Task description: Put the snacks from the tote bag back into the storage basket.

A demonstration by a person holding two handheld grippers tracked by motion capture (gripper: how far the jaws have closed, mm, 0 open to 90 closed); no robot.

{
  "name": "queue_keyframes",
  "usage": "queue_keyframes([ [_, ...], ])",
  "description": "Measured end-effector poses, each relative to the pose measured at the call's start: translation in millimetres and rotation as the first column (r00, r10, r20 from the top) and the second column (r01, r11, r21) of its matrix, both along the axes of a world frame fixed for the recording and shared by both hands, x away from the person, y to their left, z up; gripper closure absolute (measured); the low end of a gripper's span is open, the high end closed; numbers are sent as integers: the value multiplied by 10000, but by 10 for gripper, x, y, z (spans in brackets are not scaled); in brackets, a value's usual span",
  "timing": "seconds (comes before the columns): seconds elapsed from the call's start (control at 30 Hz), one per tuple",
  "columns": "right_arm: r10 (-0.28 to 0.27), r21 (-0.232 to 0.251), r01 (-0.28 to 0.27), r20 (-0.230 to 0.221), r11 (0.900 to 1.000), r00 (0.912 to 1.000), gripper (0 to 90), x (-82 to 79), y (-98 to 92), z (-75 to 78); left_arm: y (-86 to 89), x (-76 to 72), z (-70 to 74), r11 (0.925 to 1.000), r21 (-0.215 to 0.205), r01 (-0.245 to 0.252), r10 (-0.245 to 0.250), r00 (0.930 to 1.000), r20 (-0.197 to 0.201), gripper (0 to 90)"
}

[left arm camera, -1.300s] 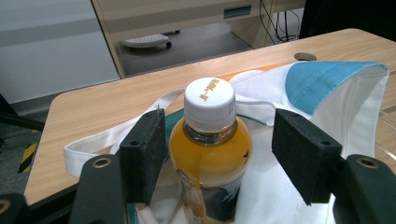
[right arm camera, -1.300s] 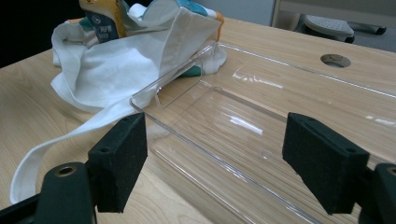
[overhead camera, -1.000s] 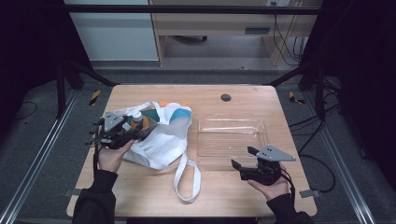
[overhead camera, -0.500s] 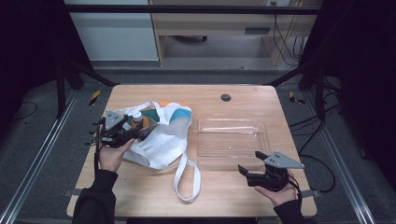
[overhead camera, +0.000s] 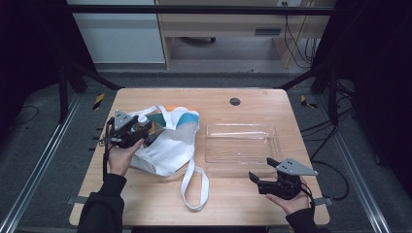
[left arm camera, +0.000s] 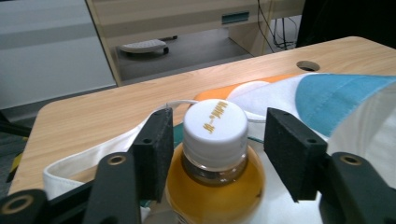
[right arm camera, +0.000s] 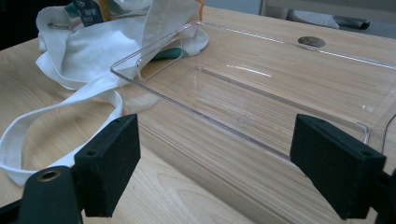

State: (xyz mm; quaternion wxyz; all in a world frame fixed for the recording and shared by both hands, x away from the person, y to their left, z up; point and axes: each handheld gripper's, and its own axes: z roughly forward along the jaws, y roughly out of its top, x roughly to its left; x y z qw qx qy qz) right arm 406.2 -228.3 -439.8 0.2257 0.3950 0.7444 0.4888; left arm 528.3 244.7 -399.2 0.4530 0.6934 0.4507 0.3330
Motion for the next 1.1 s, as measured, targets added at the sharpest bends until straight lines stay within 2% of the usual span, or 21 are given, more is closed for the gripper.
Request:
queue_keyframes([
  [0.1,5,3,-5,0,10000,10000,163,-1,1,1,10,36,-22,9999,-97,34,-35,9999,-125,490],
  [0.13,4,4,-4,-2,10000,10000,163,0,2,2,12,45,-30,10000,-9,5,-5,9999,-157,508],
  [0.23,-4,13,4,-6,10000,10000,163,3,4,0,15,67,-38,9998,-164,94,-97,9998,-158,550],
  [0.3,4,10,-4,-7,10000,10000,163,3,5,-1,-2,78,-31,9999,-80,88,-89,9998,-183,575],
  [0.57,-23,29,23,-36,10000,10000,163,12,12,1,-19,110,-3,10000,24,69,-68,9993,-359,585],
  [0.83,-13,-13,13,-70,10000,10000,163,16,15,-8,-52,86,11,9998,146,-101,106,9993,-353,588],
  [0.97,6,-33,-6,-60,10000,10000,163,13,21,-10,-44,61,48,9998,51,-183,184,9997,-163,588],
  [1.1,5,-37,-5,-55,10000,10000,163,14,21,-11,-11,14,144,9997,-113,-214,216,9997,142,588],
])
